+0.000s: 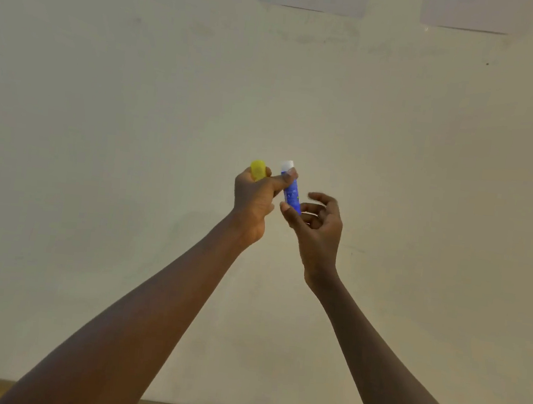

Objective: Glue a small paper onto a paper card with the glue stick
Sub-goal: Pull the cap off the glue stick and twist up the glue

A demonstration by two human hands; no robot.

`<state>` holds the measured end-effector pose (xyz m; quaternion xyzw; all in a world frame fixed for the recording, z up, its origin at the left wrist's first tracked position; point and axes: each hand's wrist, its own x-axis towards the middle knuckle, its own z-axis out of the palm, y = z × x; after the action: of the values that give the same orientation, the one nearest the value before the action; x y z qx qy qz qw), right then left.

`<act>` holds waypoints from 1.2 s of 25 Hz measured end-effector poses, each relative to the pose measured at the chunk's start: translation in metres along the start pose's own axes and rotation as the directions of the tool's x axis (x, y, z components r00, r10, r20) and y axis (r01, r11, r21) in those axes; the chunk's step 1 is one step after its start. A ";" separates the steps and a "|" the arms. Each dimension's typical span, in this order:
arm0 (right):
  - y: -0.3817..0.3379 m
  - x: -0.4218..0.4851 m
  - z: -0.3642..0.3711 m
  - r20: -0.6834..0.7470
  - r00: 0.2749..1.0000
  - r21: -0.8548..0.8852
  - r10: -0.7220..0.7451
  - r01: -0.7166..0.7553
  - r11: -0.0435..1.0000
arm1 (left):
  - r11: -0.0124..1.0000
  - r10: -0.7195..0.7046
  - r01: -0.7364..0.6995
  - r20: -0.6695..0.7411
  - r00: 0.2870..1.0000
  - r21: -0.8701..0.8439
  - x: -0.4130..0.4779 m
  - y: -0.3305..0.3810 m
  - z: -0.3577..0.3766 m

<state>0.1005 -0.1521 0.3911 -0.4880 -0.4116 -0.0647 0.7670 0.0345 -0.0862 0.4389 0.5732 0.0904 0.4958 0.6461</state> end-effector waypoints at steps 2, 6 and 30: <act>0.001 0.001 0.002 -0.013 0.995 -0.167 -0.095 0.092 0.982 | 0.998 0.053 -0.052 -0.026 0.998 0.046 0.003 0.000 0.000; -0.001 -0.001 0.012 0.061 0.990 0.086 0.129 -0.134 0.987 | 0.999 0.045 -0.044 0.001 0.999 -0.029 0.004 -0.001 -0.003; -0.017 -0.014 0.005 0.209 0.949 0.357 0.236 -0.299 0.885 | 0.994 0.102 -0.094 0.133 0.986 -0.062 -0.007 0.001 -0.005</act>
<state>0.0806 -0.1609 0.3940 -0.3841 -0.4048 0.1628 0.8137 0.0274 -0.0885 0.4354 0.5912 0.0042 0.4892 0.6412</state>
